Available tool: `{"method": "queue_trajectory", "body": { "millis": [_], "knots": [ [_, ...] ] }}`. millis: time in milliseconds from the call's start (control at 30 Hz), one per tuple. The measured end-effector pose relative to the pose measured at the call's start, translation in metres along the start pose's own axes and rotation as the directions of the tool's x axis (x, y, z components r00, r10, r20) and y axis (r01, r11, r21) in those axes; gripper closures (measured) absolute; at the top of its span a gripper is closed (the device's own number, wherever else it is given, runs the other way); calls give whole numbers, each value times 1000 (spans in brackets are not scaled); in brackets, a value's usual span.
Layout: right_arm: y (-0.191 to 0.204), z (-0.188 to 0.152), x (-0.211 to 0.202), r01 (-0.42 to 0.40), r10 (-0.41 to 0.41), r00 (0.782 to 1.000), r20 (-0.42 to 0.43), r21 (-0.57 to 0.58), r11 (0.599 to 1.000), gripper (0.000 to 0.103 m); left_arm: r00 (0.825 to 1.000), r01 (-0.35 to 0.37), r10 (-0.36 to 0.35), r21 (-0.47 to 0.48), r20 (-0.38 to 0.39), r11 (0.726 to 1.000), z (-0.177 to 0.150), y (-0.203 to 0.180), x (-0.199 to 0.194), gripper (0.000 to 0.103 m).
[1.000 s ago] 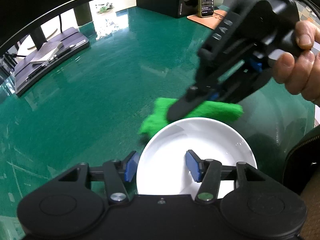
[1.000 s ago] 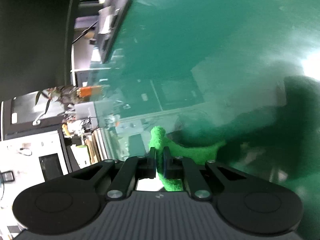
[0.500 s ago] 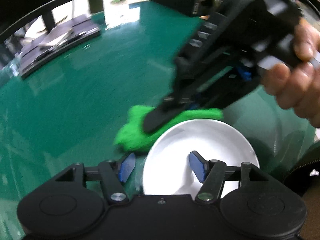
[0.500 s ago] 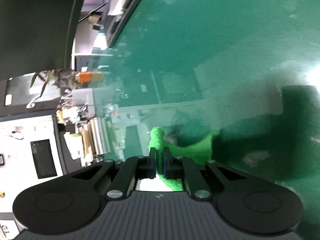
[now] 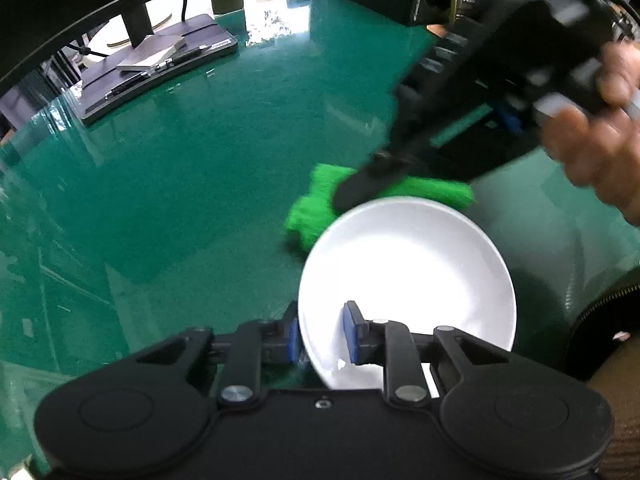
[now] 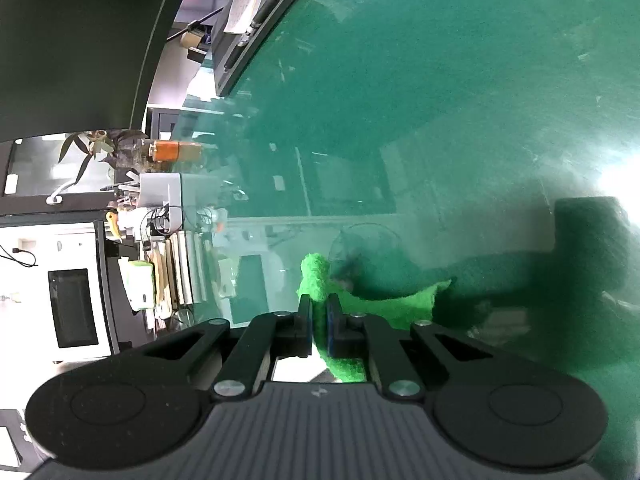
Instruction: Clean bowl
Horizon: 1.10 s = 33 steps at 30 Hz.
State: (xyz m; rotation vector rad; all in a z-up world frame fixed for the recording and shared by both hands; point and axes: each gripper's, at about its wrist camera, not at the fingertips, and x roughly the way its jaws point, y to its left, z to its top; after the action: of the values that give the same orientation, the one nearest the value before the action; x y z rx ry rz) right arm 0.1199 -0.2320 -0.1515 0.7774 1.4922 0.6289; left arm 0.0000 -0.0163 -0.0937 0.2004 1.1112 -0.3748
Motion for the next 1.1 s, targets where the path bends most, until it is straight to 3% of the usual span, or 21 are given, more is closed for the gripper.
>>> {"method": "queue_trajectory", "body": {
  "millis": [267, 533, 867, 1100],
  "knots": [
    [-19, -10, -13, -19, 14, 999, 48, 122, 992, 95, 1000, 4, -5, 88, 9, 996, 5, -6, 6, 73],
    [10, 1, 19, -61, 60, 998, 12, 92, 994, 95, 999, -24, 23, 55, 24, 998, 0, -11, 4, 72],
    [-17, -15, -26, -91, 77, 993, 89, 166, 982, 95, 1000, -13, 11, 98, 24, 995, 7, -11, 8, 70],
    [1, -5, 0, -87, 80, 995, 53, 131, 988, 95, 1000, -13, 10, 96, 25, 995, 8, -10, 11, 69]
  ]
}}
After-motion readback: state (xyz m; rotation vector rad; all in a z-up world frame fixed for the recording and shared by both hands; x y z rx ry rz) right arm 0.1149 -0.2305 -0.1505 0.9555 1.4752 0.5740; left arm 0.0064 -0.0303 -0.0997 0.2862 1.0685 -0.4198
